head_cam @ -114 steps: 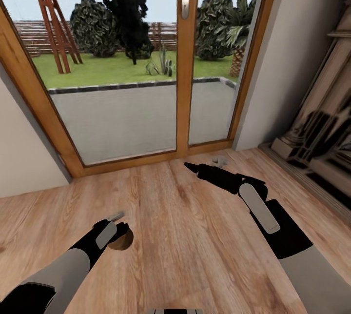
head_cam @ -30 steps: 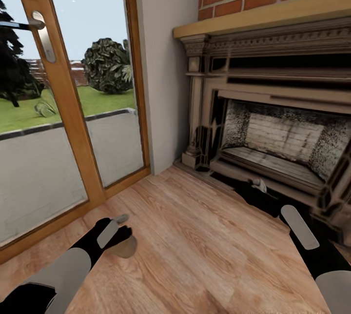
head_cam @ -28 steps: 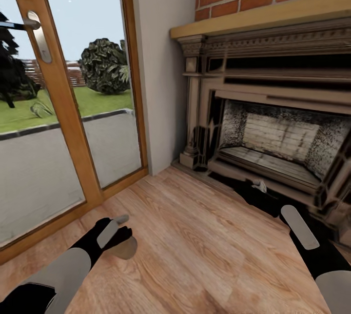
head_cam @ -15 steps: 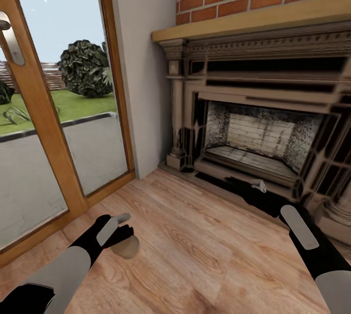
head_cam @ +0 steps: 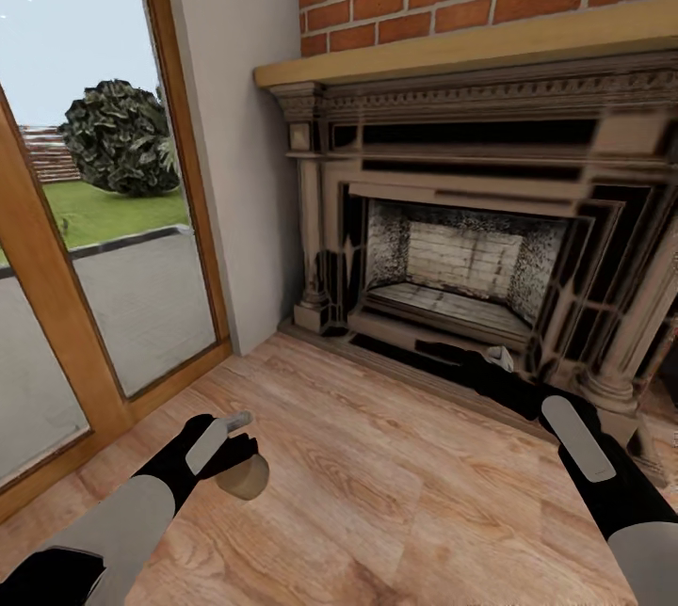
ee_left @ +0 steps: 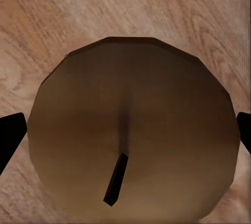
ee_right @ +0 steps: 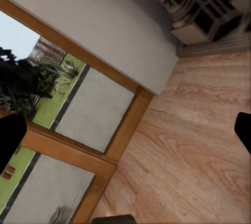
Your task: Place each of the two pumpkins and all three candles from the living room inside a cabinet in the living room (use any cabinet), then make sure every cabinet is closed, and position the cauldron so it is next to a table in the living room.
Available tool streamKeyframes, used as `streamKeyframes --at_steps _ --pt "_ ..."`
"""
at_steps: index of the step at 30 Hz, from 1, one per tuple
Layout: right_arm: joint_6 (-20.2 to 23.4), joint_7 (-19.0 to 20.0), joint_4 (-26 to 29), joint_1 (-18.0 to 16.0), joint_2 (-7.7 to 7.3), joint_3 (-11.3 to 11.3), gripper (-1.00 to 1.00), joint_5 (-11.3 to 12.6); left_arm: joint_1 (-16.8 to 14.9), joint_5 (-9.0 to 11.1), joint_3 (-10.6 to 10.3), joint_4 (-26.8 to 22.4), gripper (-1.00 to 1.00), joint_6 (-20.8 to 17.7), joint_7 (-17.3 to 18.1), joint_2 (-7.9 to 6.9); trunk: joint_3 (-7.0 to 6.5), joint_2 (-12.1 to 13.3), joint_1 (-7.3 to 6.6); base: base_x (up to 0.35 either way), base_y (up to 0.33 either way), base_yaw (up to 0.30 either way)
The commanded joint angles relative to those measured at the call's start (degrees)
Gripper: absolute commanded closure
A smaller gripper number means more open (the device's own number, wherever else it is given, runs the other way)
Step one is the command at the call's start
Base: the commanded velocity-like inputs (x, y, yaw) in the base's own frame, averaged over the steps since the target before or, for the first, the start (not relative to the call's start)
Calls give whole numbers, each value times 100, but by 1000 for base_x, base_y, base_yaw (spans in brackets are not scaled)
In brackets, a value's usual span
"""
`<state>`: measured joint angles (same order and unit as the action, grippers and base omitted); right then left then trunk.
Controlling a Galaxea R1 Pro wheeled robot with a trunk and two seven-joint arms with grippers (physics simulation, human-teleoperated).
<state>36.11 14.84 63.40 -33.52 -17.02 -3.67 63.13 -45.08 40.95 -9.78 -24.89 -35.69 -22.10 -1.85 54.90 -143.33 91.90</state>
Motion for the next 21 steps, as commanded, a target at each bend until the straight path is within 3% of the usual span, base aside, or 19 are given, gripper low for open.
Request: streamKeyframes --at_steps 1,21 --pt "11 10 -6 -5 -3 -8 -100 6 -1 53 -48 -15 100 -17 -66 -8 -1 -2 -1 0 0 -225" --pt "-25 19 -92 -5 5 -9 -100 6 -1 50 -48 -15 100 -17 -58 9 -130 -2 -1 0 49 -224"
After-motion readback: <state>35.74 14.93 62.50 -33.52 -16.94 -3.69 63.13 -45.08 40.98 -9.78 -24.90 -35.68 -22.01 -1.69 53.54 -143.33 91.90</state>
